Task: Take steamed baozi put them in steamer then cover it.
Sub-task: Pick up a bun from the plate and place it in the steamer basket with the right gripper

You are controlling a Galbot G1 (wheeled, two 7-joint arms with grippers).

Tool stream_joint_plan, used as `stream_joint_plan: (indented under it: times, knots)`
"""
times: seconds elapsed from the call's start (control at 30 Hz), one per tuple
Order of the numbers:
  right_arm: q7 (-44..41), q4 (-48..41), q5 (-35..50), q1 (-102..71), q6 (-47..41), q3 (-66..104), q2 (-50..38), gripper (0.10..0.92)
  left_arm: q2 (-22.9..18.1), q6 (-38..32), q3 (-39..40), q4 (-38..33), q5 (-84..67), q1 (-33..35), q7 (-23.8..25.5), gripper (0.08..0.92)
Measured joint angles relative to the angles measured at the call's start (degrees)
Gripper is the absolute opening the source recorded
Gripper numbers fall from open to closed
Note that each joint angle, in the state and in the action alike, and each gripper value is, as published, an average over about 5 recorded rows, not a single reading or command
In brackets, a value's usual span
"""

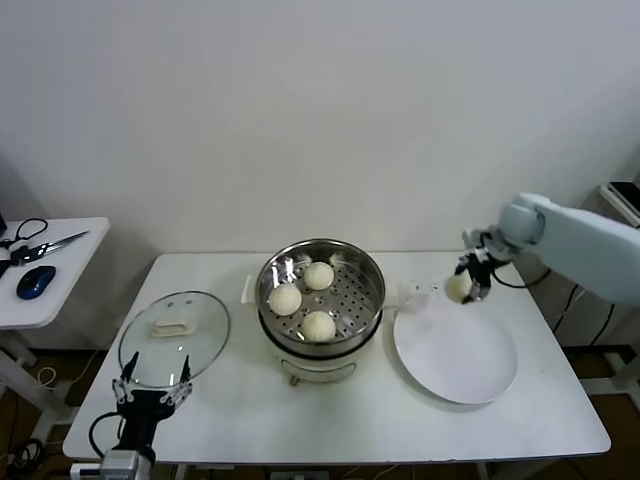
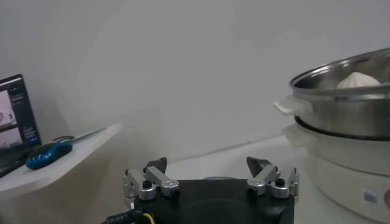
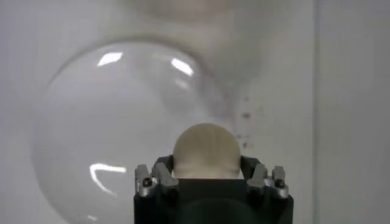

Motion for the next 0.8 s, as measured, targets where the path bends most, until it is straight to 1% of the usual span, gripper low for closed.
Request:
stream_joint_plan:
  times: [0.23, 0.4, 0.6, 0.8]
  knots:
    - [1.63, 3.19, 15.63, 13.52, -2.56, -11.14, 8.76, 0.704, 0.33, -0.65, 0.85, 0.01, -0.64, -0.11, 0.25, 0.823]
    - [3.21, 4.8, 24.14, 18.43, -4.2, -16.33, 15.76, 0.704, 0.79, -0.83, 1.21, 0.0, -1.62, 0.06, 0.44, 0.823]
    - [5.2, 5.48, 29.75, 19.86, -6.0, -20.07, 22.87, 0.704, 1.37, -0.88, 1.21, 0.05, -2.77, -0.23, 0.55, 0.823]
    - [7.04, 5.19, 31.34, 17.57, -7.55, -21.88, 27.61, 0.704, 1.84, -0.88, 1.17, 0.31, -3.48, -0.45, 0.63, 0.823]
